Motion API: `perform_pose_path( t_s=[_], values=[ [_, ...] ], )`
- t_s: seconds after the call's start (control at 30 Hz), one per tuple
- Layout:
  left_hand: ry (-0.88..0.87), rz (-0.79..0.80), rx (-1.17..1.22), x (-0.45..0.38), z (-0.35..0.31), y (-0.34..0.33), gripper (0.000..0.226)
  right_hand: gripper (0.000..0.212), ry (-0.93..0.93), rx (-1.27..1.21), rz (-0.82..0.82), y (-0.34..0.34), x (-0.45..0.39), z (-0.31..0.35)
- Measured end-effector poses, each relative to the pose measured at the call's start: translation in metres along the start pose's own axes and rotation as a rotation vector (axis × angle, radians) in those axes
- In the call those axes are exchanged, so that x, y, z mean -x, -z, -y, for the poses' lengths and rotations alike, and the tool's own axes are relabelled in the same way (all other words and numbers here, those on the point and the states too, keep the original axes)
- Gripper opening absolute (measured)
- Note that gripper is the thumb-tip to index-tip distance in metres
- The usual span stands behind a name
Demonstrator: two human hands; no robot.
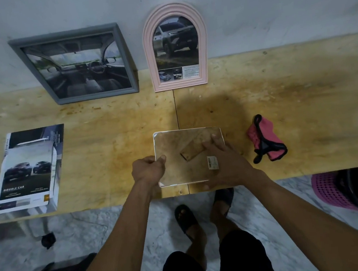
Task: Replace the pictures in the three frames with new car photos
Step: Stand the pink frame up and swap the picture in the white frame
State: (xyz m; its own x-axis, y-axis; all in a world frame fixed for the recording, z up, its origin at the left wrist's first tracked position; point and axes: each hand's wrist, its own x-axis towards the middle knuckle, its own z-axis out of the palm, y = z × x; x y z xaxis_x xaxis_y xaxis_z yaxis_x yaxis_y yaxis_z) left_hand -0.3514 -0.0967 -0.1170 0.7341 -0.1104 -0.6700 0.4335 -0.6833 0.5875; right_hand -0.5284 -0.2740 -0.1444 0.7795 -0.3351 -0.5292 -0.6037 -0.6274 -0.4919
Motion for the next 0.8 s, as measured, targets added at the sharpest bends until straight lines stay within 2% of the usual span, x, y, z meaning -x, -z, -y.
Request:
perform_pose_path(
  t_s=[0.07,0.17,0.23,0.3,0.4,0.5,0.6,0.67,0.8],
  values=[
    [0.036,0.034,0.054,0.003,-0.015,0.008,0.020,0.119,0.063,0.058,-0.097,0.008,0.011,0.009],
    [0.072,0.070,0.081,0.011,-0.042,0.020,0.027,0.068,0.341,0.147,-0.413,0.012,0.022,0.022],
    [0.071,0.086,0.115,0.017,-0.058,0.026,0.029,0.052,0.438,0.127,-0.514,0.016,0.025,0.028],
    [0.062,0.086,0.154,0.025,-0.073,0.033,0.033,0.046,0.455,0.085,-0.536,0.022,0.026,0.036],
    [0.038,0.092,0.225,0.037,-0.086,0.041,0.053,0.038,0.421,-0.035,-0.551,0.037,0.028,0.048],
    [-0.036,0.056,0.296,0.042,-0.089,0.044,0.061,0.029,0.284,-0.195,-0.585,0.054,0.029,0.060],
    [-0.130,0.066,0.254,0.041,-0.080,0.044,0.050,0.026,0.207,-0.624,-0.567,0.068,0.035,0.068],
    [-0.154,0.134,0.219,0.041,-0.071,0.043,0.058,0.035,0.169,-0.901,-0.503,0.071,0.041,0.070],
    [-0.086,0.330,0.285,0.052,-0.057,0.041,0.061,0.034,0.086,-1.183,-0.443,0.064,0.042,0.072]
  ],
)
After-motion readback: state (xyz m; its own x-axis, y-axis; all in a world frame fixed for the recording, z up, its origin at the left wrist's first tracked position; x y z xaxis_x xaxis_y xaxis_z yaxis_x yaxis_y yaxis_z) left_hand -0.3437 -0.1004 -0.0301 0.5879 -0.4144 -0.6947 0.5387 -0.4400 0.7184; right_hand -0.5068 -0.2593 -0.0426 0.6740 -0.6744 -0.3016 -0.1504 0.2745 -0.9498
